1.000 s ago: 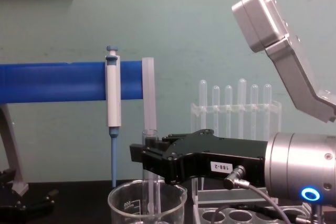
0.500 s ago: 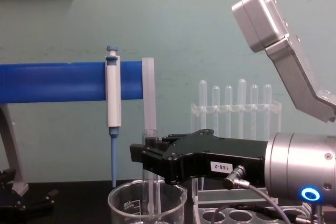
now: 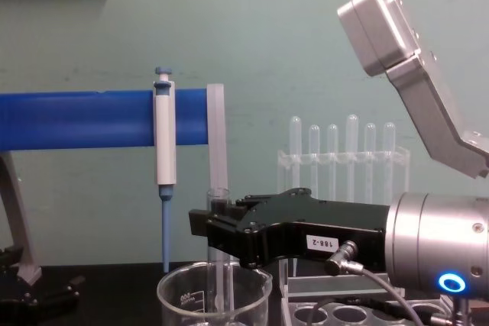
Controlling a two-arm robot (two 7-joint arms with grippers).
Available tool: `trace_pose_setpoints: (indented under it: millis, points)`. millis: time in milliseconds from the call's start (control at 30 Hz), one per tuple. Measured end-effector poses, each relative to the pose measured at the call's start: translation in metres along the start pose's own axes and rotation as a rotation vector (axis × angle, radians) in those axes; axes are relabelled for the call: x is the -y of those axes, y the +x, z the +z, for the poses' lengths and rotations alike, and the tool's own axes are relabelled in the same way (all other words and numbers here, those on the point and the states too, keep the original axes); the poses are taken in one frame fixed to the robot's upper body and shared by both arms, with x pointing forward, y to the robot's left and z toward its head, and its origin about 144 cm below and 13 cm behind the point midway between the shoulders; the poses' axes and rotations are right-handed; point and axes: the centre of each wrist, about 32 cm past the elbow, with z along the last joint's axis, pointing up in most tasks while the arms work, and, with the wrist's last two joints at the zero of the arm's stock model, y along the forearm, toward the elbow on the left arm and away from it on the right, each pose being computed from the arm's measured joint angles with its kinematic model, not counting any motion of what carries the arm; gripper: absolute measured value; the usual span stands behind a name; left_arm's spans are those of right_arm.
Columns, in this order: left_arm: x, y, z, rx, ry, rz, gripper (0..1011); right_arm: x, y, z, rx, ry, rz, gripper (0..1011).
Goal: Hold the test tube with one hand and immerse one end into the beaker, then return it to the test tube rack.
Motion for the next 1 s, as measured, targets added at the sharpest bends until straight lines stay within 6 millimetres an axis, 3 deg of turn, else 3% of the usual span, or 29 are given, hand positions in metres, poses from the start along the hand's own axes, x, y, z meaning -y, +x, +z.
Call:
trace_pose_setpoints:
  millis: [1000]
  points:
    - [0.0, 0.0, 0.0, 0.0, 0.0, 0.0, 1000, 0.0, 0.0, 0.0, 0.0, 0.0, 0.0, 226]
